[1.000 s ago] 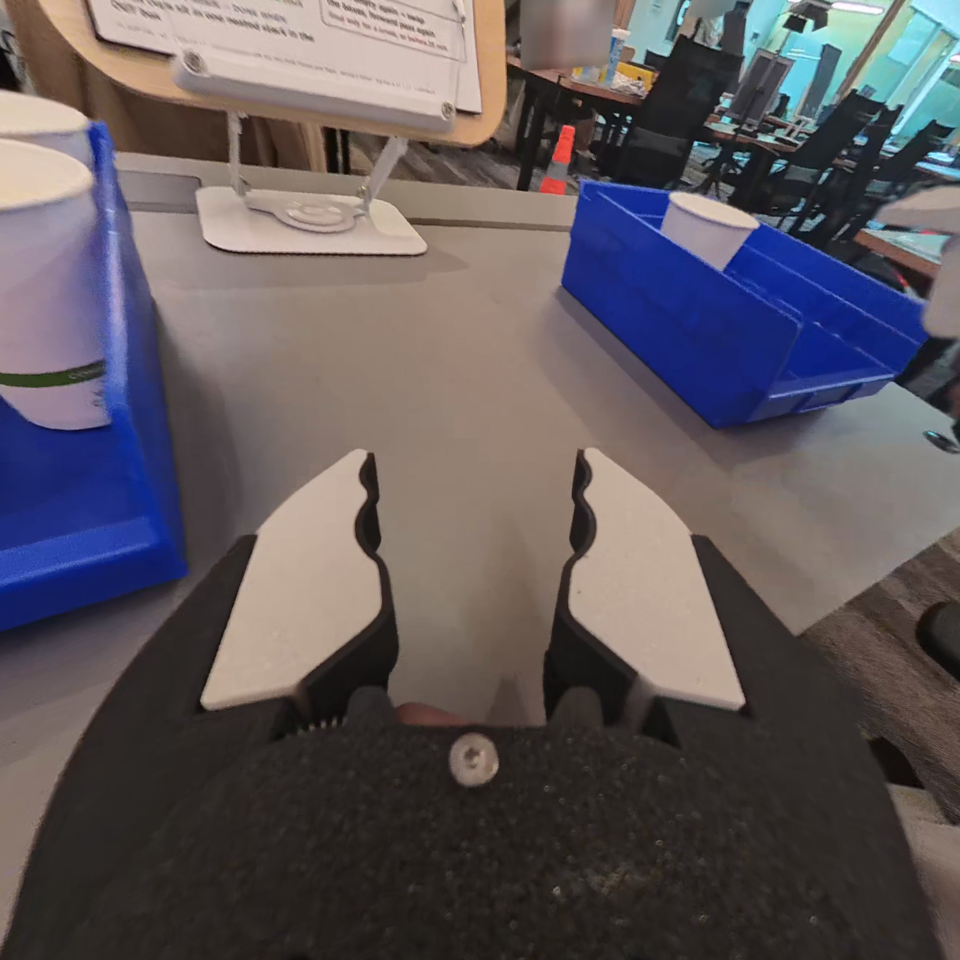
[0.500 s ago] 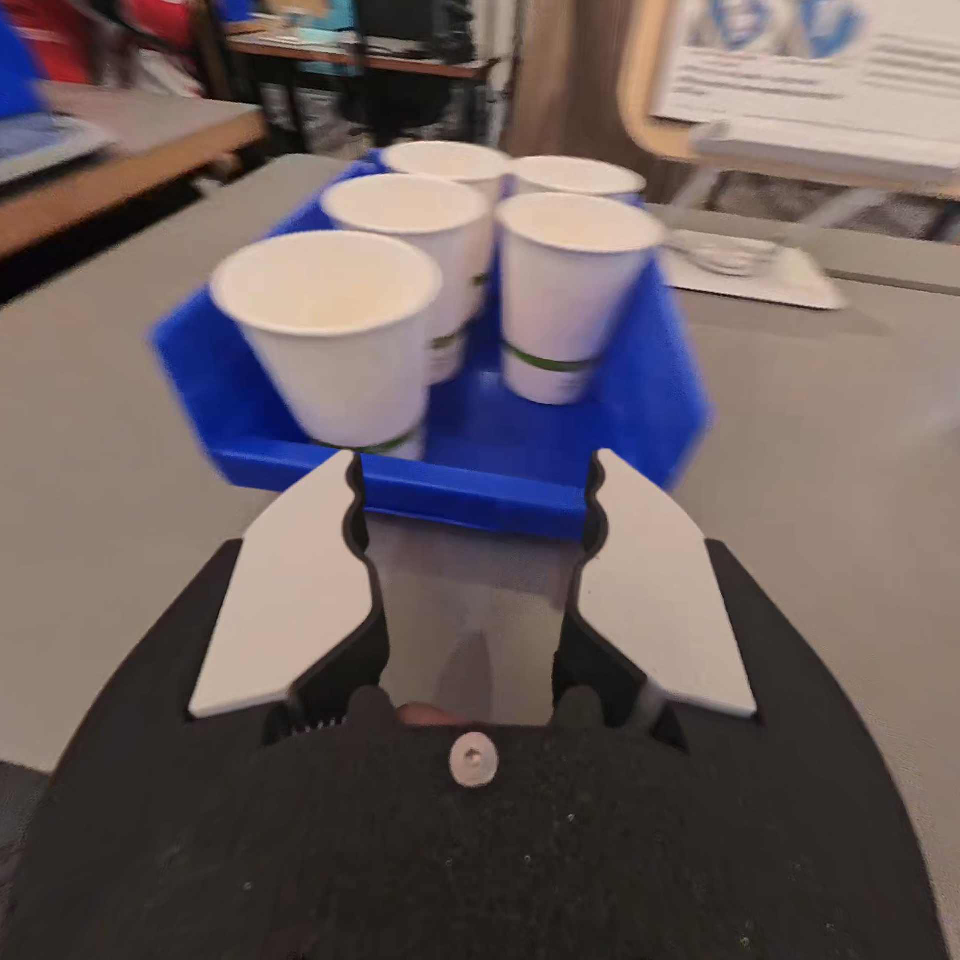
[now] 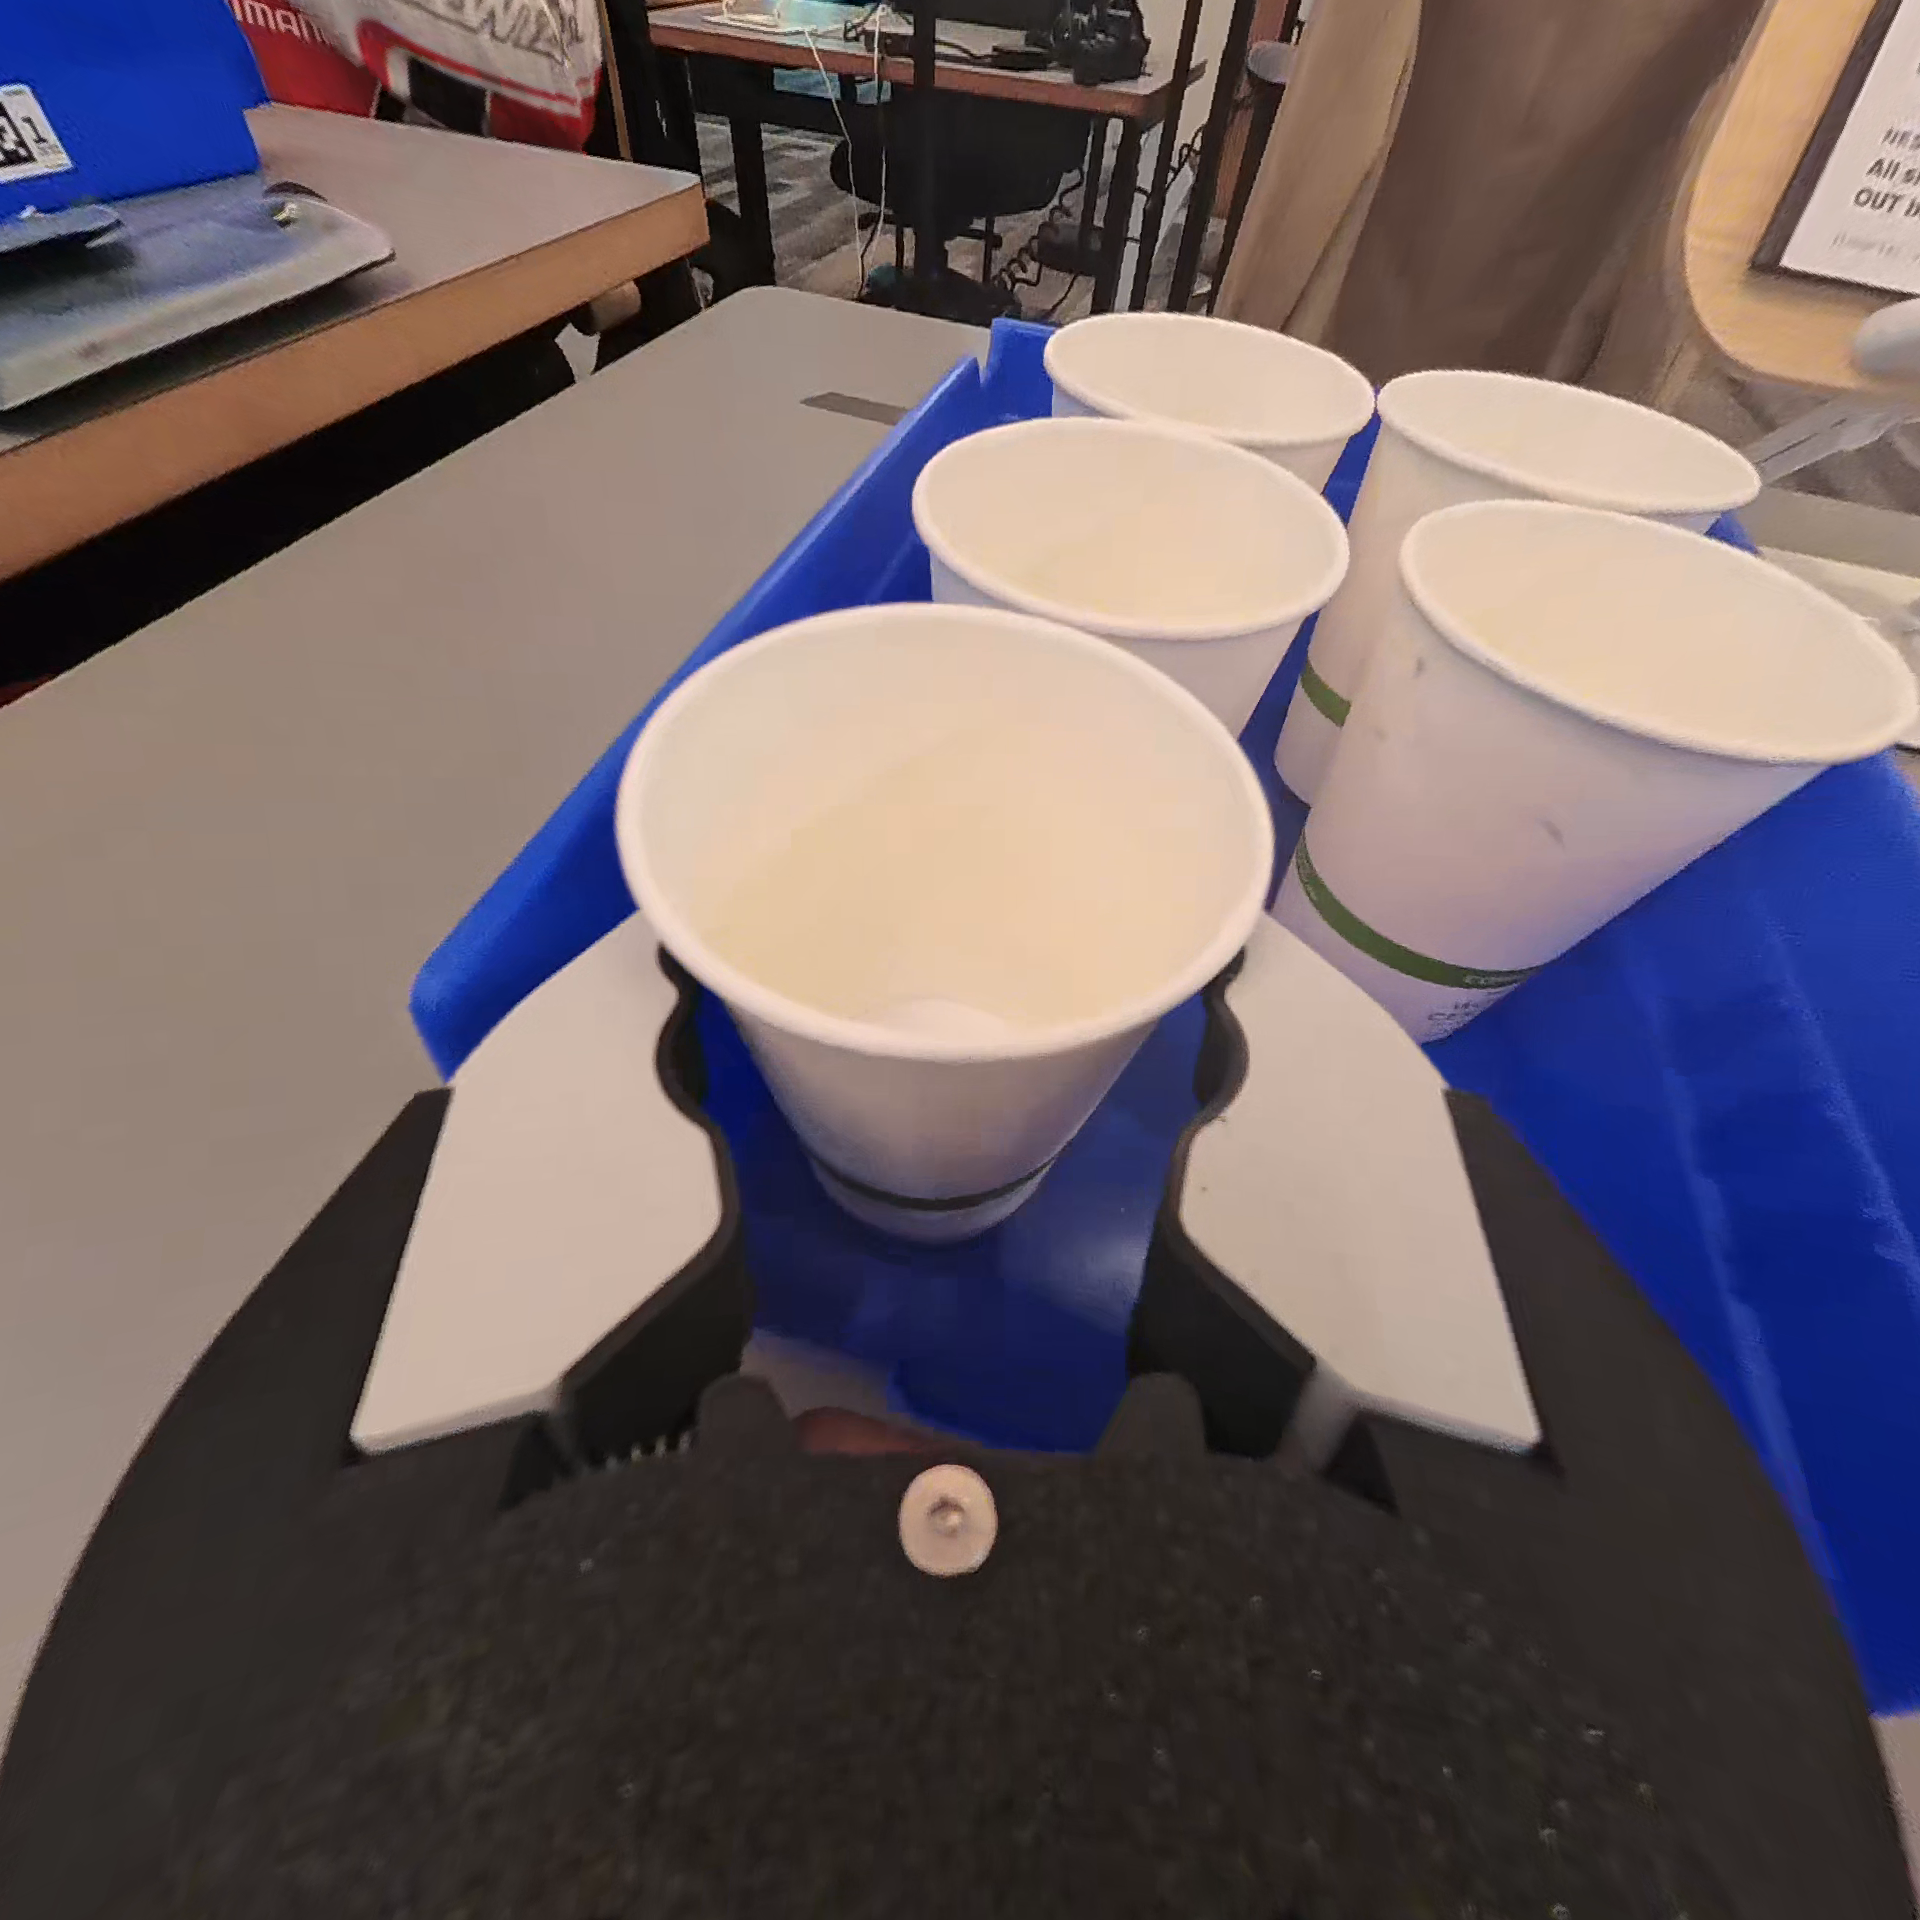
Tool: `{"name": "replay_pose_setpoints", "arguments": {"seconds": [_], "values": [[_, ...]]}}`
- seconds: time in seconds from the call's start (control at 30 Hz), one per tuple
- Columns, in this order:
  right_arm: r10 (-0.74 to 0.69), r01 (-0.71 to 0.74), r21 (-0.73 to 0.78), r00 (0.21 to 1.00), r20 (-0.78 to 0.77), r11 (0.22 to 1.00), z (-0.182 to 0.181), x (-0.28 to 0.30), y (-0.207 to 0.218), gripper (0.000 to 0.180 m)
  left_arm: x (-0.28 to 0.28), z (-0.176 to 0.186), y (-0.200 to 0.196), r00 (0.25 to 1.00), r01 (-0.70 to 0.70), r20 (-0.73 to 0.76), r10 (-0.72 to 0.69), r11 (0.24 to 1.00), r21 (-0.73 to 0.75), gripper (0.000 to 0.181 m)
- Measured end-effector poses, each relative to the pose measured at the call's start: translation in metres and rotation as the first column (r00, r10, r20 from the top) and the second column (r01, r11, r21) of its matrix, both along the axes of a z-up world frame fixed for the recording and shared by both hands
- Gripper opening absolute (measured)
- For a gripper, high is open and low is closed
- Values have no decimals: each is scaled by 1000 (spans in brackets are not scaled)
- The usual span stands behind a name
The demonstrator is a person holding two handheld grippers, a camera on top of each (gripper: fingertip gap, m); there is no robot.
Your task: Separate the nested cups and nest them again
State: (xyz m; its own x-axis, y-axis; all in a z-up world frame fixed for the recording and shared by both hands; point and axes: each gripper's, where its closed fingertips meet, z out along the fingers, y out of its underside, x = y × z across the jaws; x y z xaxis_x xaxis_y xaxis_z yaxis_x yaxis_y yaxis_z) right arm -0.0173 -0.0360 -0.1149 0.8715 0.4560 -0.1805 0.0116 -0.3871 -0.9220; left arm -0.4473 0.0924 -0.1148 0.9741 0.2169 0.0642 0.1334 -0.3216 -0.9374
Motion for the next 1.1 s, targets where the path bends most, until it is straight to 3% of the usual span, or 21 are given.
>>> {"name": "replay_pose_setpoints", "arguments": {"seconds": [0.13,0.27,0.37,0.47,0.53,0.63,0.7,0.8,0.87,0.97,1.1], "values": [[1,-1,-14,1000,-7,1000,-2,0,-1,68,4,2,-1,999,52,-10,-52,999,-6,89],[3,-3,4,1000,11,1000,5,3,0,67,15,32,-22,977,208,37,-212,975,82,87],[18,-18,18,999,28,1000,6,6,2,67,33,56,-47,911,394,80,-404,912,116,86],[146,-146,6,989,-2,989,10,-6,2,69,66,85,-67,814,563,64,-578,811,157,86],[293,-292,21,956,-2,956,22,-22,1,70,99,105,-78,701,702,21,-712,696,150,86],[506,-514,80,857,100,854,52,-50,-2,76,164,129,-99,416,902,-41,-908,406,146,87],[596,-626,118,774,212,771,71,-67,0,84,204,133,-110,227,969,-65,-972,219,113,87],[685,-744,98,652,327,661,86,-91,2,91,253,126,-117,25,1000,-98,-995,24,13,87],[720,-789,83,594,359,609,94,-102,2,92,278,113,-121,-92,993,-93,-991,-85,-77,87],[741,-825,27,521,423,565,92,-109,4,93,303,95,-126,-211,963,-78,-974,-193,-186,87],[743,-838,-28,468,478,546,80,-112,5,92,320,83,-134,-295,934,-49,-954,-278,-223,88]]}}
